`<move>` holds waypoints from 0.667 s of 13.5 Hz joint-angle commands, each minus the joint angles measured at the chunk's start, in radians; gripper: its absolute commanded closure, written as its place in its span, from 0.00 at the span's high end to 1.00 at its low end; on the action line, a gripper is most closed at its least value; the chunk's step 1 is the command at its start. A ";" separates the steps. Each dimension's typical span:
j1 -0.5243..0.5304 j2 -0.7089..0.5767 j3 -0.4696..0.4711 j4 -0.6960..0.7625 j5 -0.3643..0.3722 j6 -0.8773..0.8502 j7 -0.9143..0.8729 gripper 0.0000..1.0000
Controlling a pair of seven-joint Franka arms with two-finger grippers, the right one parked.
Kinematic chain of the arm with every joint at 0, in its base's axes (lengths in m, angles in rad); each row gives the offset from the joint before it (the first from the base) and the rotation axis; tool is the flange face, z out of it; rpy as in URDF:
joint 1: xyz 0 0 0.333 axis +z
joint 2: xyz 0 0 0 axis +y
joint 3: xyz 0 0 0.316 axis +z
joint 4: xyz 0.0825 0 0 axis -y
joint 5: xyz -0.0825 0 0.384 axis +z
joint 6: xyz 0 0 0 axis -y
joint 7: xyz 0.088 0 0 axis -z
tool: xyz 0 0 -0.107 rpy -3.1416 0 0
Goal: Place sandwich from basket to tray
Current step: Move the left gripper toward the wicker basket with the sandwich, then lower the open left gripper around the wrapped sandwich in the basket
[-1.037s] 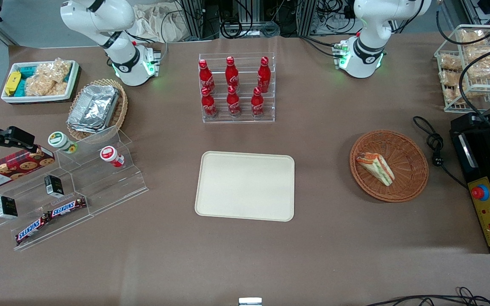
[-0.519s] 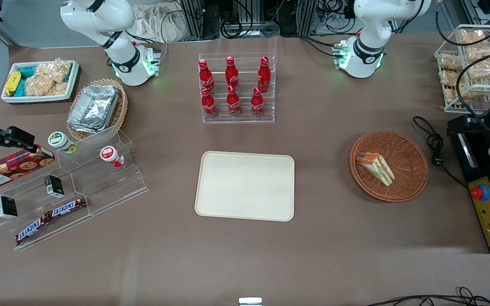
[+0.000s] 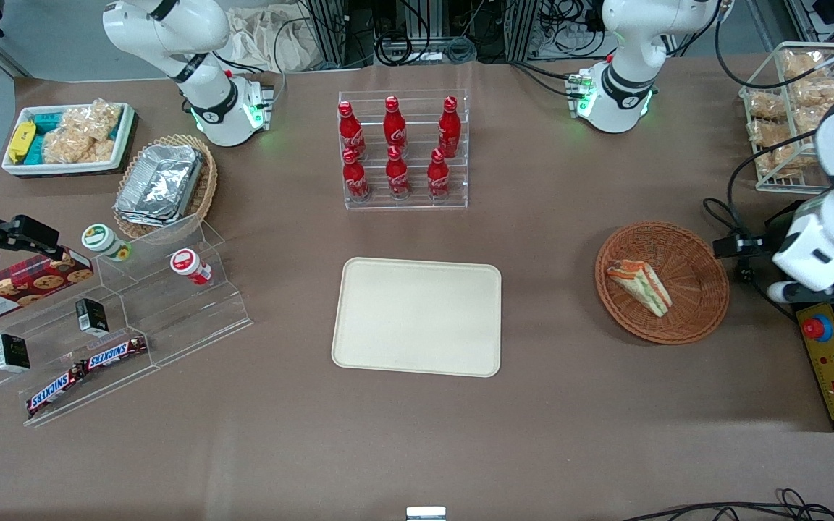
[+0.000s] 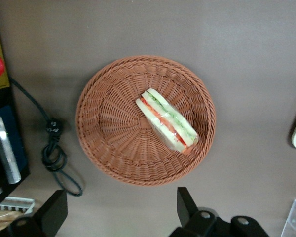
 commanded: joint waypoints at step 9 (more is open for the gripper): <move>-0.067 0.113 -0.025 -0.268 -0.026 0.469 -0.547 0.99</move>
